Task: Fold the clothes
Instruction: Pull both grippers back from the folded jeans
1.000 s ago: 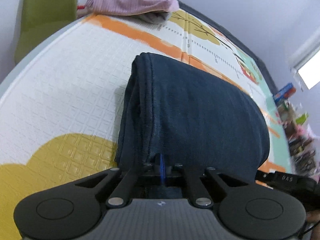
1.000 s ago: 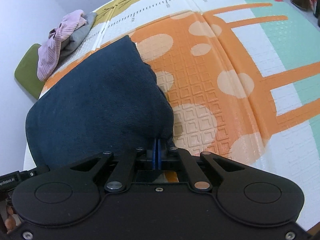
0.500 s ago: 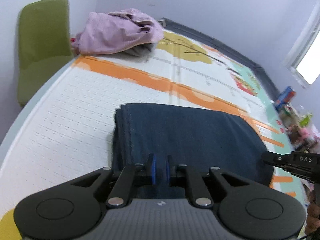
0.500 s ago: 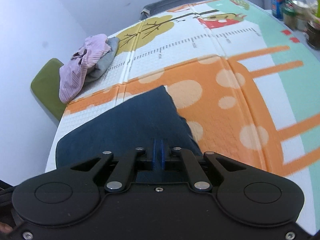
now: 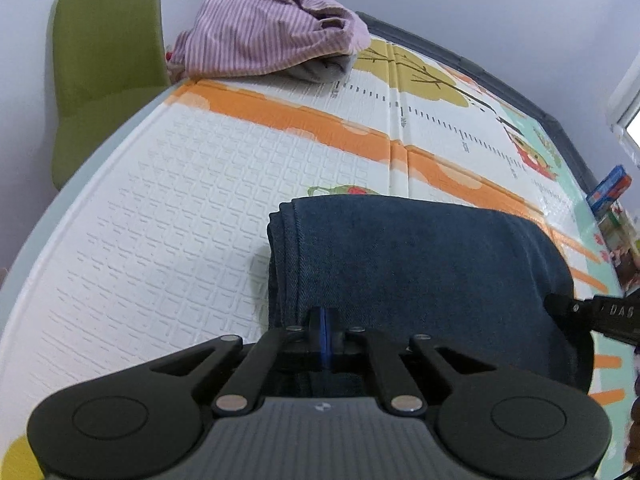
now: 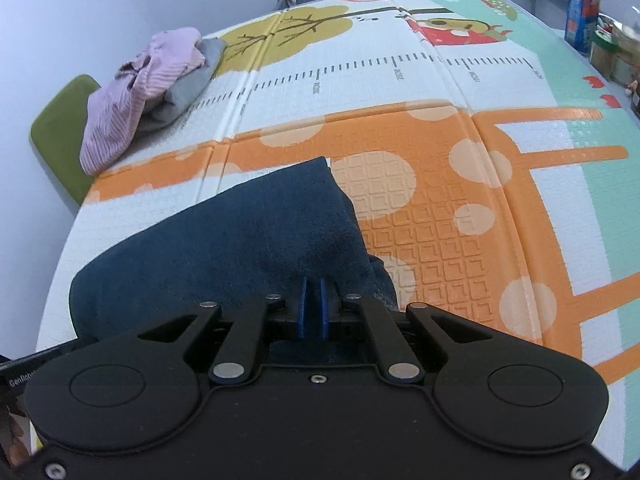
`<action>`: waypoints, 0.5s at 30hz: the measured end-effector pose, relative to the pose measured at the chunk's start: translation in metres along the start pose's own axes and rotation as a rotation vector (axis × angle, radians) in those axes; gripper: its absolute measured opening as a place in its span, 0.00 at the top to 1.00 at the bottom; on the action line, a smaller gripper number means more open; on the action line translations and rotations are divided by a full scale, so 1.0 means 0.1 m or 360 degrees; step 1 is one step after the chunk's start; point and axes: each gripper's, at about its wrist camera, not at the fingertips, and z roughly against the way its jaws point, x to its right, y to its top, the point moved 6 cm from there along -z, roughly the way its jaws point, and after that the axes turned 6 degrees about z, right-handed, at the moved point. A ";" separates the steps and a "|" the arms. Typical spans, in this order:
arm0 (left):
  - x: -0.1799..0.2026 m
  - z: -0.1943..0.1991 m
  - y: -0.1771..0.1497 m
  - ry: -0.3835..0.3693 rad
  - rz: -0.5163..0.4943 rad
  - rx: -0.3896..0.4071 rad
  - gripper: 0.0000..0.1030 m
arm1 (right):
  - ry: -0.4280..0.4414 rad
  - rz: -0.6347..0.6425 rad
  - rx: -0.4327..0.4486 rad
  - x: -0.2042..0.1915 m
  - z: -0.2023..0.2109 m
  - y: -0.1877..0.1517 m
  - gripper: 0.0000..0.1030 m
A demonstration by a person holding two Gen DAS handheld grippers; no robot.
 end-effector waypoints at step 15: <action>0.29 0.19 0.45 0.0021 -0.0086 0.0141 0.86 | 0.0064 -0.0042 0.0094 -0.04 0.12 0.47 0.94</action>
